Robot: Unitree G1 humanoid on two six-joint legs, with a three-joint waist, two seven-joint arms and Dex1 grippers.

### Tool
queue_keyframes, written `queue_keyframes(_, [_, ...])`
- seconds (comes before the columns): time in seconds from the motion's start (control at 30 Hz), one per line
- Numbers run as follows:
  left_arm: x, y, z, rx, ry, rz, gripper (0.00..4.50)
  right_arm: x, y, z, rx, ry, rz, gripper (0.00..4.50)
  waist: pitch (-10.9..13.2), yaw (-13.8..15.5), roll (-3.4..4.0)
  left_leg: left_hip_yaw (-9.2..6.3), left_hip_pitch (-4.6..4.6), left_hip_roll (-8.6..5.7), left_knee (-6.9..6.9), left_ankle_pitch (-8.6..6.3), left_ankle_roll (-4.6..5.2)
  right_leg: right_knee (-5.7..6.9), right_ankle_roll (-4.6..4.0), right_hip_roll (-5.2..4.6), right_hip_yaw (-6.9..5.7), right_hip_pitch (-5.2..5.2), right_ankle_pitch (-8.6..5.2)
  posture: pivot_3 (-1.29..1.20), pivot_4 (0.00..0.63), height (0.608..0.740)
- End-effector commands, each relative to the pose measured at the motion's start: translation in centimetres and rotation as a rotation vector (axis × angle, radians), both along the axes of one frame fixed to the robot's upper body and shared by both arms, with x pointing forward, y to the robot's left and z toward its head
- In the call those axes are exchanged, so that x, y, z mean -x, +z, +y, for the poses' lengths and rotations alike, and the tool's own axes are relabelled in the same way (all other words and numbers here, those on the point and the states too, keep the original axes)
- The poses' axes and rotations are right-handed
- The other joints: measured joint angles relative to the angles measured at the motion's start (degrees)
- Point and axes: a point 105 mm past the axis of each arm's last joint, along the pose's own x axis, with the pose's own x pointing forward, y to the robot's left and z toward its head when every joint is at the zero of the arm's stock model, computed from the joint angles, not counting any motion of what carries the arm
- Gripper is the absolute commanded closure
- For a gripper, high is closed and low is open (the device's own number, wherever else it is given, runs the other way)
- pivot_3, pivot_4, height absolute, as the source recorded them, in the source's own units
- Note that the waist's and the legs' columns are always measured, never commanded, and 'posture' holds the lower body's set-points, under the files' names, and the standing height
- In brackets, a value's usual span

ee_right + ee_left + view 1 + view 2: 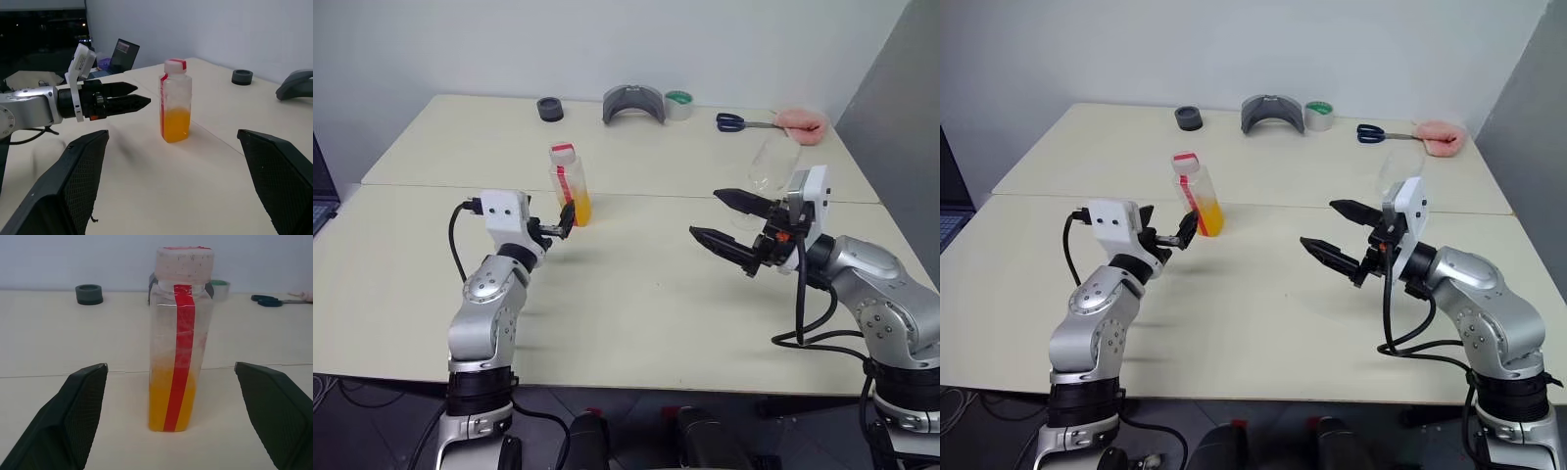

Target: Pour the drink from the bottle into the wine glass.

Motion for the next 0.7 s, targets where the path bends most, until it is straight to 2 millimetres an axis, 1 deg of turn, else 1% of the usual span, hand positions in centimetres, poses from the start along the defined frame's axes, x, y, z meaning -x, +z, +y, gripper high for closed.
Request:
queue_keyframes(0.03, [-0.8, 1.8, -0.4, -0.007, -0.012, -0.068, 0.04, 0.2, 1.3, 0.2, -0.012, -0.004, -0.067, 0.00, 0.00, 0.09, 0.00, -0.01, 0.00, 0.00, 0.00, 0.00, 0.00, 0.00, 0.00, 0.00, -0.02, 0.00, 0.00, 0.00, 0.150, 0.740])
queue_keyframes(0.17, [-1.6, 2.3, -0.7, -0.019, -0.023, -0.086, 0.04, 0.3, 1.2, 0.4, -0.020, -0.010, -0.068, 0.00, 0.00, 0.10, 0.00, 0.00, 0.00, 0.00, 0.00, 0.00, 0.00, 0.00, 0.00, 0.00, -0.01, 0.00, 0.00, 0.00, 0.150, 0.740])
queue_keyframes(0.43, [-2.9, 2.5, -1.1, -0.029, -0.042, -0.106, 0.04, 0.4, 1.3, 0.4, -0.032, -0.029, -0.073, 0.00, 0.00, 0.13, 0.00, 0.00, 0.00, 0.00, 0.00, 0.00, 0.00, 0.00, -0.01, 0.00, -0.01, 0.00, 0.00, 0.00, 0.150, 0.740])
queue_keyframes(0.7, [-4.5, 1.9, -1.6, -0.039, -0.058, -0.101, 0.04, 0.4, 1.4, 0.2, -0.031, -0.055, -0.073, 0.00, 0.00, 0.18, 0.00, 0.00, -0.01, 0.00, -0.01, 0.00, 0.00, 0.00, 0.00, 0.00, -0.01, 0.00, 0.00, 0.00, 0.150, 0.740])
